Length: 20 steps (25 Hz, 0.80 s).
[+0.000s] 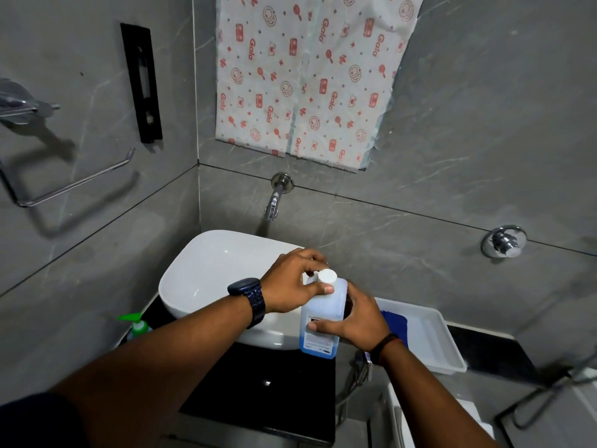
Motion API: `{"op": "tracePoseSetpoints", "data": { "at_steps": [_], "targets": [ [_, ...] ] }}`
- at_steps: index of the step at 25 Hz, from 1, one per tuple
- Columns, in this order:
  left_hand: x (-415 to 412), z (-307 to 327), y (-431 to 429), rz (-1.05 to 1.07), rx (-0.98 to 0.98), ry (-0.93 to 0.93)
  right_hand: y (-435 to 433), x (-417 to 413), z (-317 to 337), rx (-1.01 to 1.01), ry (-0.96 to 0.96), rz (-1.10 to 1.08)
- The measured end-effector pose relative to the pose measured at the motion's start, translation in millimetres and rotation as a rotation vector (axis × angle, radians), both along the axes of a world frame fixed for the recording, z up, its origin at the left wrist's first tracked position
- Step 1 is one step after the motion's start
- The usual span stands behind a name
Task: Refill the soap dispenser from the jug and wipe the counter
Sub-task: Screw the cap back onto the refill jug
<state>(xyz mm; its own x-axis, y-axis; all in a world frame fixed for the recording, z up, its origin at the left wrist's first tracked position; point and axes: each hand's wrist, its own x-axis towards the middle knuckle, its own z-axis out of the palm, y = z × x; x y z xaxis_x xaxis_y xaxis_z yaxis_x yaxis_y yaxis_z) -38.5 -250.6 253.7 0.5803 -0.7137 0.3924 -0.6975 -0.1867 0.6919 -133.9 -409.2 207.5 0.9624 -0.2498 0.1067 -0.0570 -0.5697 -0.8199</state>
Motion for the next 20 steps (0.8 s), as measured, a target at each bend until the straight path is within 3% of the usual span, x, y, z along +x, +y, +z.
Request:
{"op": "tracePoseSetpoints", "data": {
  "at_steps": [4,7,11,15,20],
  "targets": [
    [12,-9,4,-0.011,-0.114,0.195,-12,3,13,0.132,-0.042,0.037],
    [18,-31,-3,-0.063,0.053,0.305,-30,8,26,0.248,-0.123,-0.017],
    [25,-49,-46,-0.001,0.008,0.285,-56,12,26,0.290,-0.213,-0.110],
    [27,-71,-117,-0.001,-0.006,0.179,-89,11,-7,0.188,-0.265,-0.394],
    [32,-128,-260,-0.124,0.158,0.073,-220,8,-69,0.033,-0.224,-0.695]
  ]
}}
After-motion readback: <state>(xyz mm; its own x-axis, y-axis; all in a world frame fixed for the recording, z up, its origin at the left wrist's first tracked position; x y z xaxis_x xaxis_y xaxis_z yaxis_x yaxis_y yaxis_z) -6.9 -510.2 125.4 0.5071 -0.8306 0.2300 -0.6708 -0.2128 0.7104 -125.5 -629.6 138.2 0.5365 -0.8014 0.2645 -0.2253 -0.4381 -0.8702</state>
